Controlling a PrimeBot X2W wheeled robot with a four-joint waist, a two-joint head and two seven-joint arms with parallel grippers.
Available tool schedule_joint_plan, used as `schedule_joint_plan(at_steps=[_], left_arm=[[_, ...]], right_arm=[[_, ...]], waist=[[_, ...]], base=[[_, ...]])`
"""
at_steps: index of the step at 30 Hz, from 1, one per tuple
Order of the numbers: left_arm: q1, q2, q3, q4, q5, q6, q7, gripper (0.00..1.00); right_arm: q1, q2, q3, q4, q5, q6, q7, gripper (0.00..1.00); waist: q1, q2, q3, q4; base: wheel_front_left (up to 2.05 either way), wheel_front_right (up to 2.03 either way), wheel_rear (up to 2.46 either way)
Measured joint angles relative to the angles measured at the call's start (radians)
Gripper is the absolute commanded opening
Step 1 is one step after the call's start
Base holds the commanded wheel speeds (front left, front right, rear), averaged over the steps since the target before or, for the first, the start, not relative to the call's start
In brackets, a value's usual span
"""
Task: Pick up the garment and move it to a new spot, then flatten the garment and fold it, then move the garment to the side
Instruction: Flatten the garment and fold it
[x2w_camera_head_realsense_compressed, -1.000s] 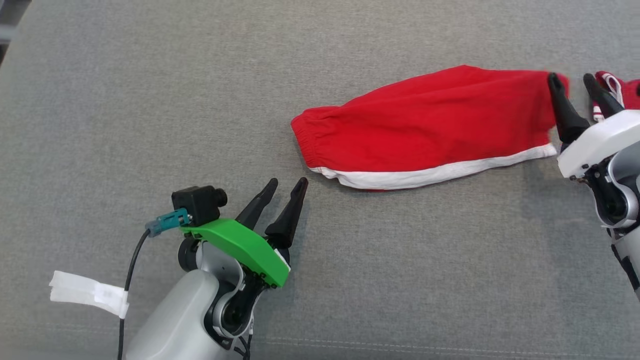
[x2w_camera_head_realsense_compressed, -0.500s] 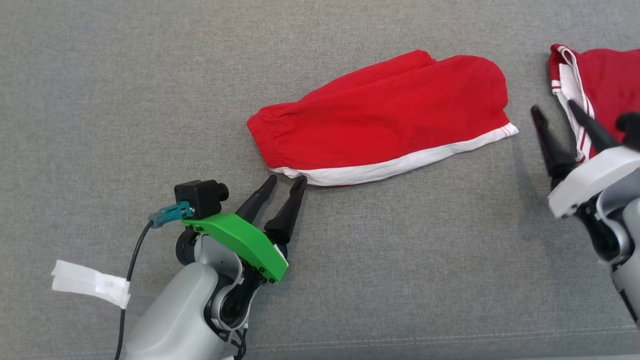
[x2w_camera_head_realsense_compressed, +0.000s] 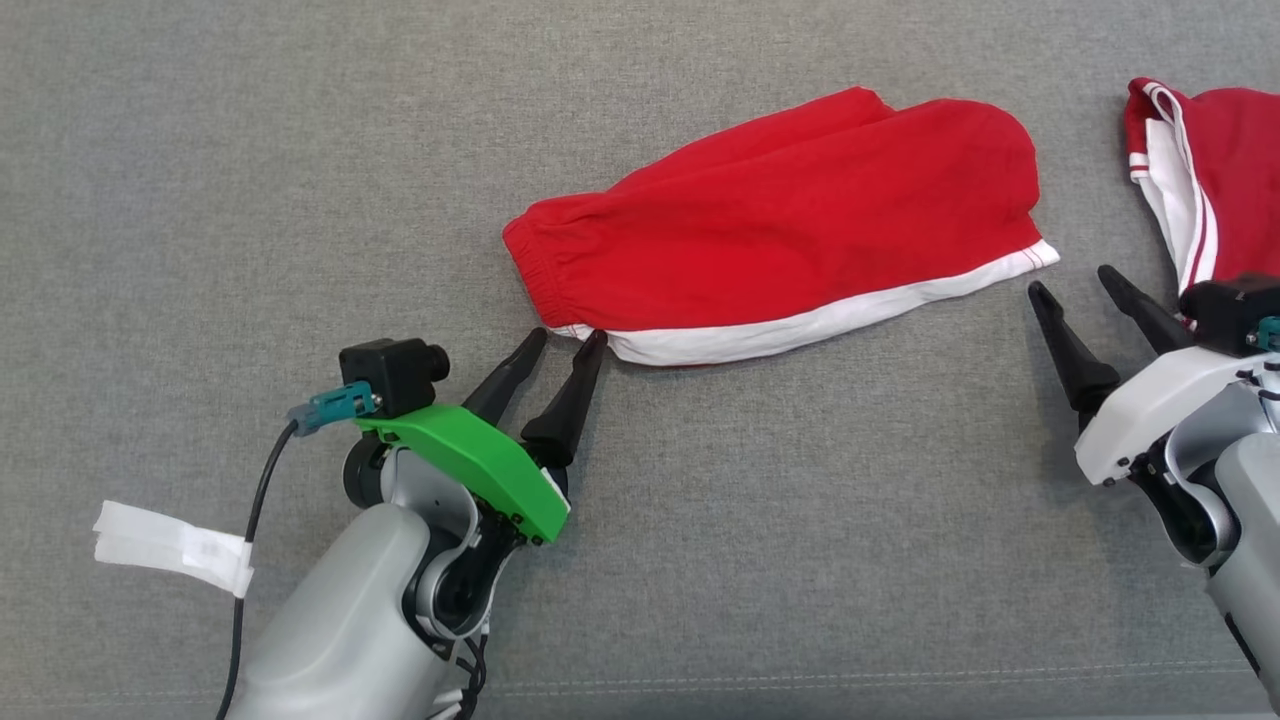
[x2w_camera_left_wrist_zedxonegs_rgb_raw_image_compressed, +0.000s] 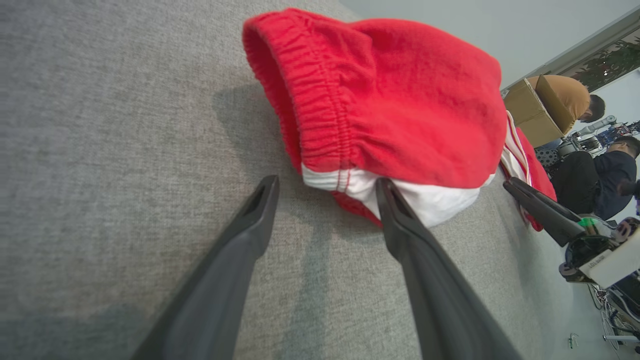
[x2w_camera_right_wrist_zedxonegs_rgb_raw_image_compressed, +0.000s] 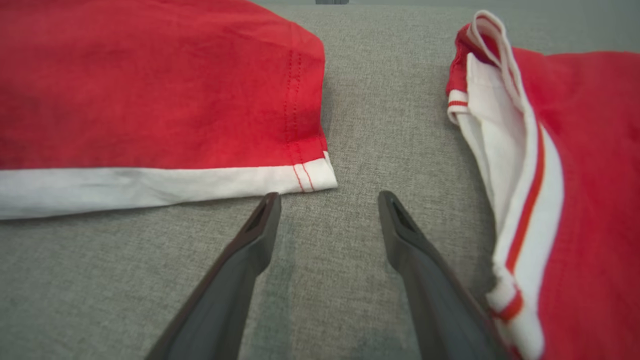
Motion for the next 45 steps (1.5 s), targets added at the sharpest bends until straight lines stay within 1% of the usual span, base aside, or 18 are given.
schedule_joint_plan(at_steps=[3, 7, 14, 15, 16, 19, 20, 21, 23, 26, 29, 32, 33, 35, 37, 41, 42, 45], left_arm=[[-0.002, -0.002, -0.002, 0.004, 0.000, -0.007, -0.001, 1.00], [-0.004, -0.004, -0.005, 0.005, 0.001, -0.008, -0.005, 1.00], [-0.018, -0.007, -0.008, 0.015, 0.007, -0.016, -0.013, 1.00], [-0.018, -0.007, -0.009, 0.018, 0.007, -0.016, -0.013, 1.00], [-0.018, -0.007, -0.008, 0.021, 0.007, -0.016, -0.014, 1.00], [-0.018, -0.007, -0.008, 0.028, 0.007, -0.016, -0.014, 1.00], [-0.018, -0.007, -0.008, 0.029, 0.007, -0.016, -0.014, 1.00], [-0.018, -0.007, -0.007, 0.030, 0.007, -0.016, -0.014, 1.00], [-0.018, -0.007, -0.005, 0.030, 0.007, -0.016, -0.018, 1.00], [-0.018, -0.007, -0.002, 0.031, 0.007, -0.016, -0.021, 1.00], [-0.018, -0.007, 0.000, 0.034, 0.007, -0.016, -0.021, 1.00], [-0.019, -0.007, 0.001, 0.035, 0.007, -0.016, -0.021, 1.00], [-0.019, -0.007, 0.001, 0.035, 0.007, -0.016, -0.021, 1.00], [-0.020, -0.007, 0.002, 0.037, 0.007, -0.016, -0.021, 1.00], [-0.021, -0.007, 0.002, 0.038, 0.007, -0.016, -0.021, 1.00], [-0.021, -0.007, 0.005, 0.042, 0.007, -0.016, -0.022, 1.00], [-0.021, -0.007, 0.006, 0.044, 0.007, -0.016, -0.023, 1.00], [-0.022, -0.006, 0.009, 0.045, 0.007, -0.017, -0.027, 1.00]], right_arm=[[-0.004, 0.001, 0.009, 0.019, -0.004, 0.003, 0.000, 0.96], [-0.030, 0.005, 0.014, 0.036, -0.008, 0.005, 0.001, 1.00], [-0.078, 0.007, 0.028, 0.063, -0.035, 0.010, 0.000, 0.98], [-0.081, 0.008, 0.029, 0.068, -0.035, 0.010, 0.001, 0.94], [-0.082, 0.008, 0.029, 0.074, -0.035, 0.010, 0.001, 0.87], [-0.081, 0.009, 0.031, 0.091, -0.034, 0.017, 0.001, 0.81], [-0.082, 0.009, 0.031, 0.094, -0.034, 0.018, 0.001, 0.78], [-0.082, 0.010, 0.031, 0.097, -0.034, 0.018, 0.001, 0.71], [-0.085, 0.012, 0.031, 0.102, -0.034, 0.018, 0.001, 0.71], [-0.096, 0.012, 0.034, 0.108, -0.034, 0.019, 0.000, 0.78], [-0.108, 0.012, 0.036, 0.113, -0.034, 0.019, -0.001, 0.78], [-0.110, 0.012, 0.038, 0.118, -0.034, 0.022, -0.002, 0.62], [-0.112, 0.012, 0.038, 0.121, -0.034, 0.027, -0.007, 0.49], [-0.116, 0.013, 0.041, 0.128, -0.034, 0.027, -0.010, 0.41], [-0.122, 0.015, 0.043, 0.132, -0.034, 0.027, -0.011, 0.24], [-0.122, 0.022, 0.047, 0.138, -0.032, 0.028, -0.020, 0.03], [-0.122, 0.023, 0.047, 0.139, -0.029, 0.028, -0.022, 0.00], [-0.122, 0.024, 0.048, 0.143, -0.018, 0.036, -0.024, 0.00]], waist=[[0.0000, 0.0000, 0.004, 0.007], [0.0000, 0.0000, 0.010, 0.016], [0.0000, 0.0000, 0.017, 0.031], [0.0000, 0.0000, 0.017, 0.032], [0.0000, 0.0000, 0.017, 0.033], [0.0000, 0.0000, 0.018, 0.036], [0.0000, 0.0000, 0.019, 0.036], [0.0000, 0.0000, 0.019, 0.037], [0.0000, 0.0000, 0.020, 0.037], [0.0000, 0.0000, 0.022, 0.037], [0.0000, 0.0000, 0.024, 0.036], [0.0000, 0.0000, 0.025, 0.035], [0.0000, 0.0000, 0.025, 0.035], [0.0000, 0.0000, 0.025, 0.034], [0.0000, 0.0000, 0.025, 0.034], [0.0000, 0.0000, 0.023, 0.032], [0.0000, 0.0000, 0.022, 0.031], [0.0000, 0.0000, 0.020, 0.029]], base=[[0.00, 0.00, 0.00], [0.00, 0.00, 0.00], [0.00, 0.00, 0.00], [0.00, 0.00, 0.00], [0.00, 0.00, 0.00], [0.00, 0.00, 0.00], [0.00, 0.00, 0.00], [0.00, 0.00, 0.00], [0.00, 0.00, 0.00], [0.00, 0.00, 0.00], [0.00, 0.00, 0.00], [0.00, 0.00, 0.00], [0.00, 0.00, 0.00], [0.00, 0.00, 0.00], [0.00, 0.00, 0.00], [0.00, 0.00, 0.00], [0.00, 0.00, 0.00], [0.00, 0.00, 0.00]])
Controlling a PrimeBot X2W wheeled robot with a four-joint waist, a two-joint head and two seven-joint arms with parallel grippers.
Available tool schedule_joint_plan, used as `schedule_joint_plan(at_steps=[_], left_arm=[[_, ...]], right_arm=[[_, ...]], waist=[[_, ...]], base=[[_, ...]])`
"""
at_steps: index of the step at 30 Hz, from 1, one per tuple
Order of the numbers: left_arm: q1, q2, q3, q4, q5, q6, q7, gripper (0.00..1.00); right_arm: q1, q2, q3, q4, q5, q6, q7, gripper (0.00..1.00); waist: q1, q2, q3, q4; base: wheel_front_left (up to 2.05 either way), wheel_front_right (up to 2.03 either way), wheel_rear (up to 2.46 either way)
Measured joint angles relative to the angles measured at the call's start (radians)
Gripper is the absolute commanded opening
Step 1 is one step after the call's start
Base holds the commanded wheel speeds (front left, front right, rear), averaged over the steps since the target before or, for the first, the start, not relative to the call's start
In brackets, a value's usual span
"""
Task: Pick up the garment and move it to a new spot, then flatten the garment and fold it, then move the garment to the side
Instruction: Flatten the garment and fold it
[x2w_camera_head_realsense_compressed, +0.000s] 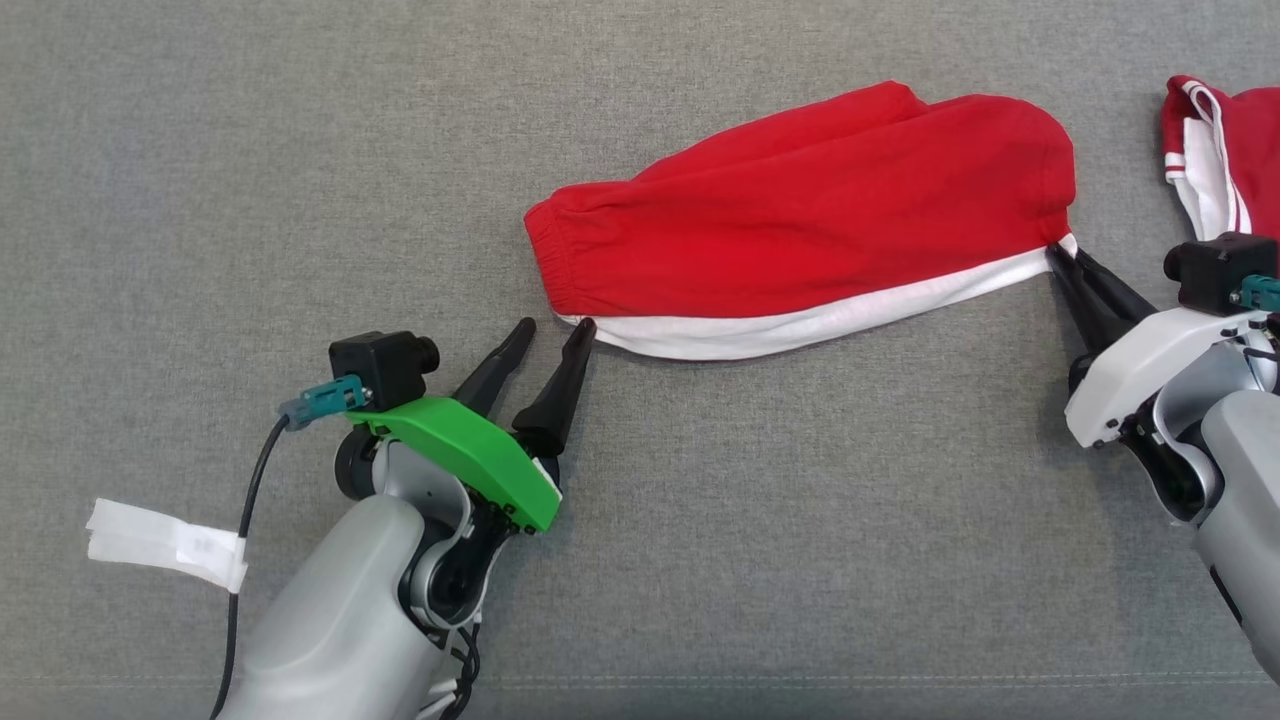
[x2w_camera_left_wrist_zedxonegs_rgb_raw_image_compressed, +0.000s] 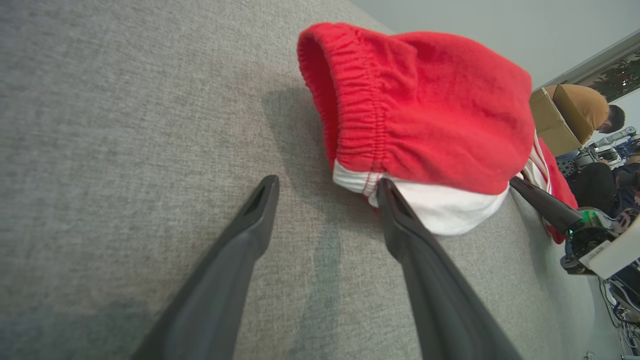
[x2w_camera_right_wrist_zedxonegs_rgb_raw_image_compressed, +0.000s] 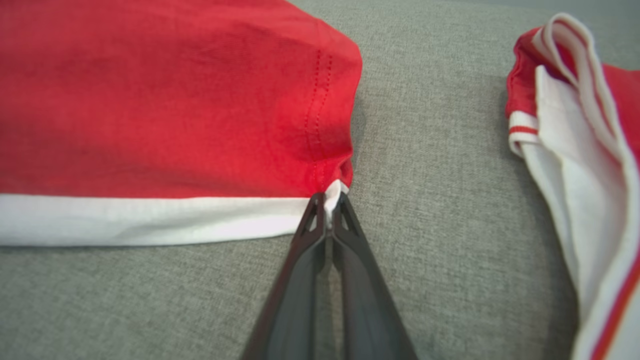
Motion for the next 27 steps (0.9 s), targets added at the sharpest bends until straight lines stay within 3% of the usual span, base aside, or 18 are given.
schedule_joint_plan(at_steps=[18, 21, 24, 27], left_arm=[[0.000, 0.003, -0.037, -0.010, -0.012, -0.036, 0.017, 1.00], [0.000, 0.003, -0.041, -0.010, -0.014, -0.041, 0.021, 0.57], [0.000, 0.003, -0.041, -0.011, -0.018, -0.044, 0.021, 0.38], [0.000, 0.003, -0.046, -0.015, -0.018, -0.046, 0.021, 0.00]], right_arm=[[0.002, 0.001, 0.000, 0.030, 0.036, 0.001, -0.016, 0.00], [0.002, 0.001, 0.000, 0.035, 0.038, 0.001, -0.017, 0.00], [0.002, 0.001, 0.001, 0.039, 0.038, 0.001, -0.021, 0.00], [0.004, -0.001, 0.002, 0.048, 0.040, 0.001, -0.022, 0.00]], waist=[[0.0000, 0.0000, -0.013, -0.018], [0.0000, 0.0000, -0.016, -0.019], [0.0000, 0.0000, -0.020, -0.019], [0.0000, 0.0000, -0.028, -0.016]], base=[[0.00, 0.00, 0.00], [0.00, 0.00, 0.00], [0.00, 0.00, 0.00], [0.00, 0.00, 0.00]])
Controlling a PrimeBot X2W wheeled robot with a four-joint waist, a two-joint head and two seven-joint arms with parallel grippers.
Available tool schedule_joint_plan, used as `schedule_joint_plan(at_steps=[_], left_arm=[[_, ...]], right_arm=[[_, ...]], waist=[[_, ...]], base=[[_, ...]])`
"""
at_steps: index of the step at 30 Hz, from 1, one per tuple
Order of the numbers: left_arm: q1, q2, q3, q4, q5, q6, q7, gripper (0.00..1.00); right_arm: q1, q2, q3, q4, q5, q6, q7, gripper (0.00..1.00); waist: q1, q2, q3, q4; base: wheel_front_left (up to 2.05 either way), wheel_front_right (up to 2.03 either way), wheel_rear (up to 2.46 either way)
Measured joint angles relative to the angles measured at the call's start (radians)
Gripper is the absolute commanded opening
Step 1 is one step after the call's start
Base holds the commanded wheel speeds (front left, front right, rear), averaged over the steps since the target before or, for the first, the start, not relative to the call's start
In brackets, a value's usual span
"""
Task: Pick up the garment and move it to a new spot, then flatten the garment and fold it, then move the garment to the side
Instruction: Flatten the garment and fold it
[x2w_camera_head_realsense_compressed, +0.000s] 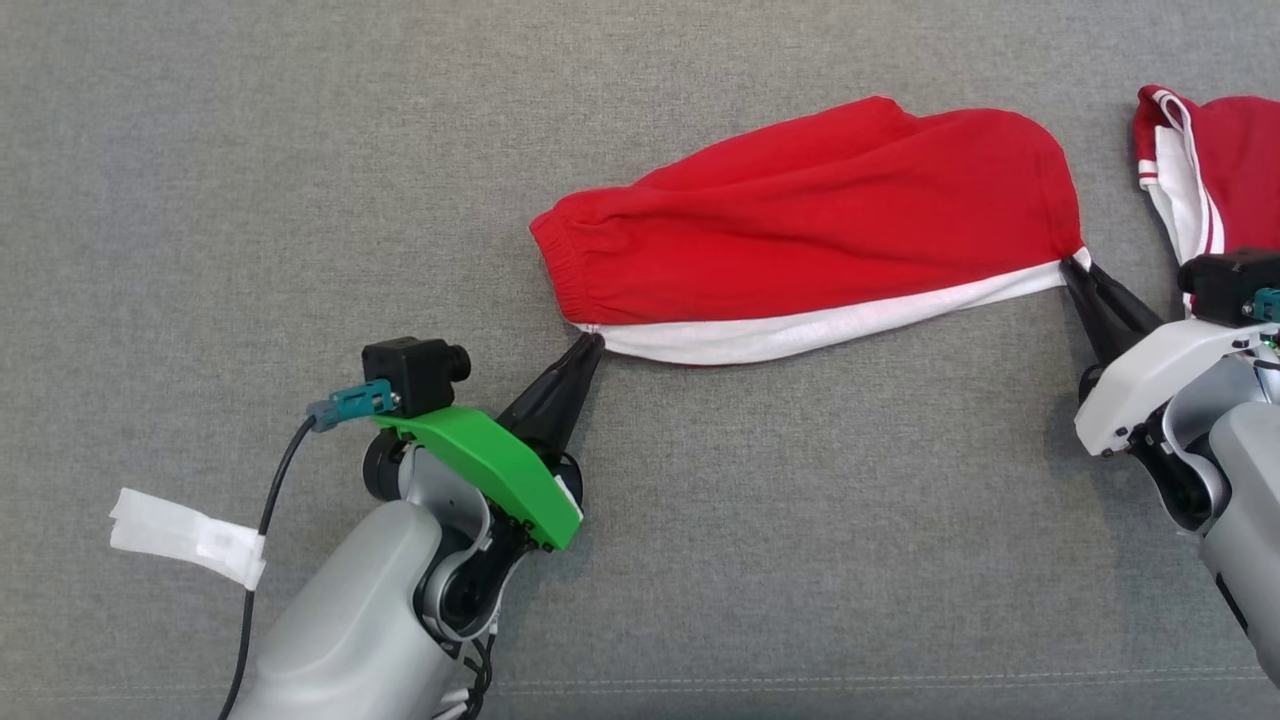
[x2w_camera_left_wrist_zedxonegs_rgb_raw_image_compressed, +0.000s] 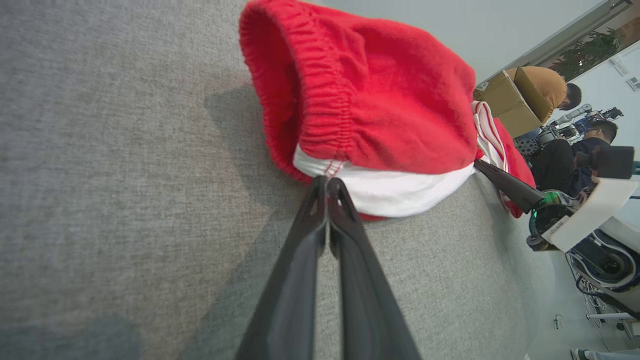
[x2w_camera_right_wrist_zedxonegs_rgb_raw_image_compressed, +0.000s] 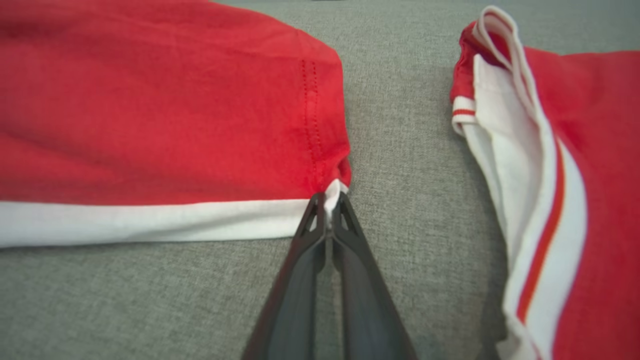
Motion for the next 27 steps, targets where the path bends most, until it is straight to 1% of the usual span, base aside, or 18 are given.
schedule_joint_plan(at_steps=[11, 14, 17, 20, 24, 27], left_arm=[[0.000, 0.001, -0.019, -0.017, -0.010, -0.009, 0.003, 0.00], [0.000, 0.012, -0.020, -0.042, -0.010, -0.011, 0.012, 0.00], [-0.007, 0.056, -0.020, -0.085, -0.010, -0.012, 0.043, 0.00], [-0.052, 0.126, -0.011, -0.132, -0.008, -0.016, 0.087, 0.00], [-0.126, 0.216, 0.051, -0.207, -0.020, -0.016, 0.145, 0.00], [-0.136, 0.261, 0.086, -0.271, -0.058, -0.016, 0.191, 0.00]], right_arm=[[0.000, 0.001, 0.007, 0.009, 0.008, 0.003, -0.009, 0.00], [0.000, 0.008, 0.003, -0.006, 0.039, 0.009, -0.009, 0.00], [-0.004, 0.027, 0.001, -0.043, 0.088, 0.009, -0.002, 0.00], [-0.017, 0.029, 0.005, -0.102, 0.160, 0.010, 0.038, 0.00], [-0.062, 0.032, 0.002, -0.207, 0.291, 0.010, 0.091, 0.00], [-0.084, 0.031, -0.040, -0.288, 0.395, 0.010, 0.107, 0.00]], waist=[[0.0000, 0.0000, -0.019, 0.003], [0.0000, 0.0000, -0.030, 0.004], [0.0000, 0.0000, -0.046, 0.005], [0.0000, 0.0000, -0.067, 0.006], [0.0000, 0.0000, -0.103, 0.005], [0.0000, 0.0000, -0.133, 0.001]], base=[[0.00, 0.00, 0.00], [0.00, 0.00, 0.00], [0.00, 0.00, 0.00], [0.00, 0.00, 0.00], [0.00, 0.00, 0.00], [0.00, 0.00, 0.00]])
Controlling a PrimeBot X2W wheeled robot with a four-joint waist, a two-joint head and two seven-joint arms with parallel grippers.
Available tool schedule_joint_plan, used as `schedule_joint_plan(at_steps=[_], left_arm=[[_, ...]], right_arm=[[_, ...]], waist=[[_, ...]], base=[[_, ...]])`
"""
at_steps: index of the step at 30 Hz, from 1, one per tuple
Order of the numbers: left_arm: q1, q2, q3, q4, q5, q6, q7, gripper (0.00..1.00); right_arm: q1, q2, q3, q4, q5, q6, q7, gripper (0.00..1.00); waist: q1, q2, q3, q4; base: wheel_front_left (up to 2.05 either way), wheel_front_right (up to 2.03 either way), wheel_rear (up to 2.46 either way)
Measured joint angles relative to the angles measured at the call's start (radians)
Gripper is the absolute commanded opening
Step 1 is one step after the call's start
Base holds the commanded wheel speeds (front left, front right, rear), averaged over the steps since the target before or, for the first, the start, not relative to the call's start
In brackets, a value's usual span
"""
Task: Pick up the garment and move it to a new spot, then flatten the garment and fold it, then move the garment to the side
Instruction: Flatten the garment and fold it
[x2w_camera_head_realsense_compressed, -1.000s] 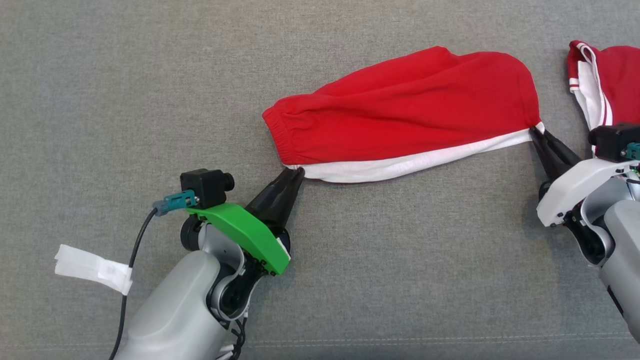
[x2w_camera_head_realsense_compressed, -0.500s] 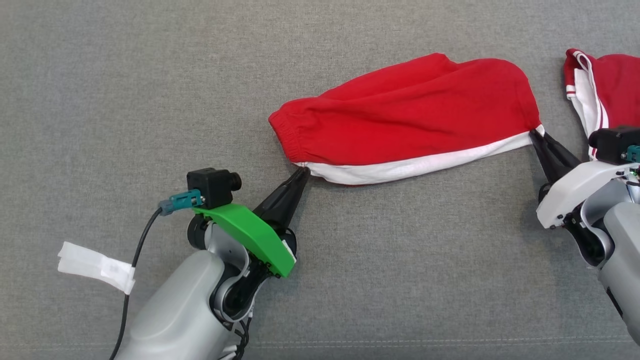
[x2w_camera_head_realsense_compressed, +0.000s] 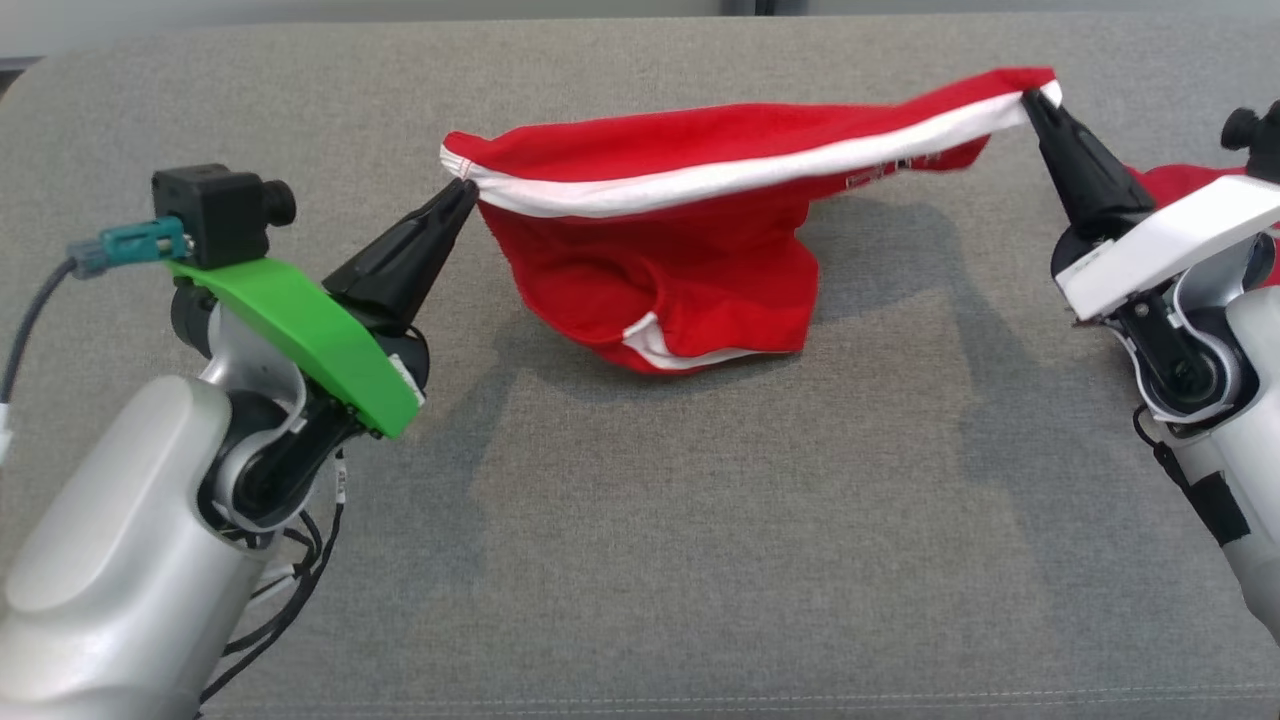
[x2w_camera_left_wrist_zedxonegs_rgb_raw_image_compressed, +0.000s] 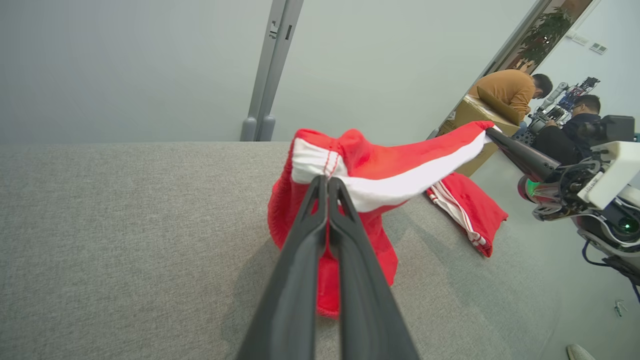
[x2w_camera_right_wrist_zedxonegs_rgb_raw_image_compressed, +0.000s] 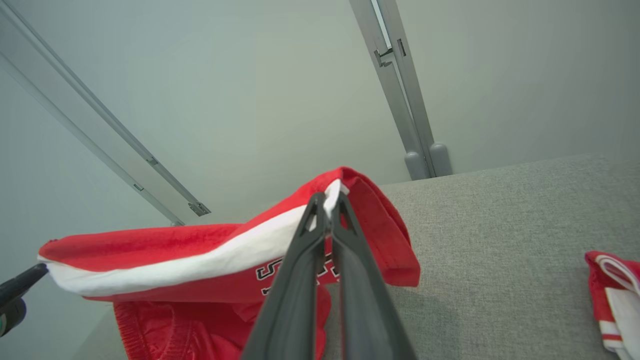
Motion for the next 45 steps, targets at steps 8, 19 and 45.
schedule_joint_plan(at_steps=[8, 19, 45], left_arm=[[0.042, 0.117, 0.092, -0.232, -0.141, 0.008, 0.094, 0.00], [0.144, 0.242, 0.149, -0.663, -0.332, 0.089, 0.260, 0.00], [0.240, 0.269, 0.163, -0.435, -0.531, 0.238, 0.403, 0.00]], right_arm=[[0.104, -0.013, -0.033, -0.250, 0.231, 0.000, 0.054, 0.00], [0.346, -0.174, -0.304, -0.602, 0.404, -0.001, 0.018, 0.00], [0.387, -0.085, -0.194, -0.645, 0.521, -0.161, 0.114, 0.00]], waist=[[0.0000, 0.0000, -0.069, -0.034], [0.0000, 0.0000, -0.090, -0.099], [0.0000, 0.0000, 0.119, -0.099]], base=[[0.00, 0.00, 0.00], [0.00, 0.00, 0.00], [0.00, 0.00, 0.00]])
